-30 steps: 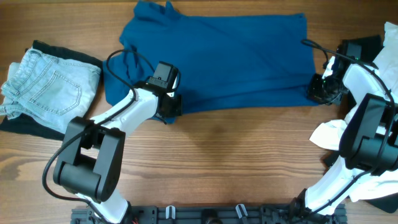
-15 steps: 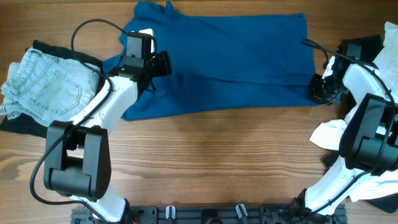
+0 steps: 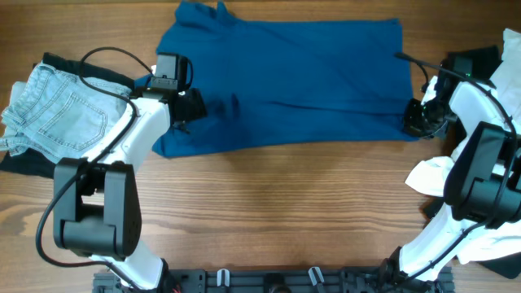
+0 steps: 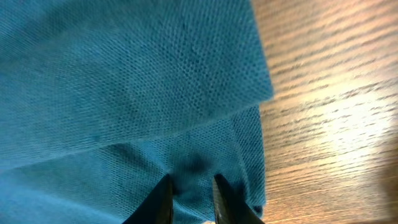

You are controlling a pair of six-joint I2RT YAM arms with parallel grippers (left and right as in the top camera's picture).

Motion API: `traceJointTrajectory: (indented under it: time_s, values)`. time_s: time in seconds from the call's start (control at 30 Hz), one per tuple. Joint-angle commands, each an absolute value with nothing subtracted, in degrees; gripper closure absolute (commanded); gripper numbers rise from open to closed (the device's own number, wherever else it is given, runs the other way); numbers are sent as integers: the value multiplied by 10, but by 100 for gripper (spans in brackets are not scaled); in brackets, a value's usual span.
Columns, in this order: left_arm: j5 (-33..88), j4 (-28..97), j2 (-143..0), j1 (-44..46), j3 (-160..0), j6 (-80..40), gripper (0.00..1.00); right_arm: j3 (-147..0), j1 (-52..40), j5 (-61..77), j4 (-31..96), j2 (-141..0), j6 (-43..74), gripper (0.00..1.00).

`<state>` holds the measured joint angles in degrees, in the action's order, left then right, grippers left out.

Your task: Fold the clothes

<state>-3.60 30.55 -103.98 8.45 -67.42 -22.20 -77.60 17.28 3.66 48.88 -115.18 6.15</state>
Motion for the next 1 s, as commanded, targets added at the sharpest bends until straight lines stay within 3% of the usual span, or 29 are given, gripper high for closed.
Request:
traceJointTrajectory:
  time_s: [0.0,0.2,0.27,0.63,0.77,0.97]
  values:
    - [-33,303,-1067,84,-677,-249,31,-856,179,42,506,-1149,66,74]
    - [-33,307,-1068,84,-677,-249,31,-868,179,34,479,-1150,60,69]
    - [-33,308,-1068,84,-677,-249,31,-844,179,23,463,-1150,60,61]
    - [-33,319,-1068,84,-677,-249,31,-800,179,7,411,-1150,60,61]
    - [-33,320,-1068,84,-677,-249,31,-800,179,-51,413,-1150,74,50]
    - [-33,320,-1068,84,-677,-249,32,-800,178,20,407,-1151,43,62]
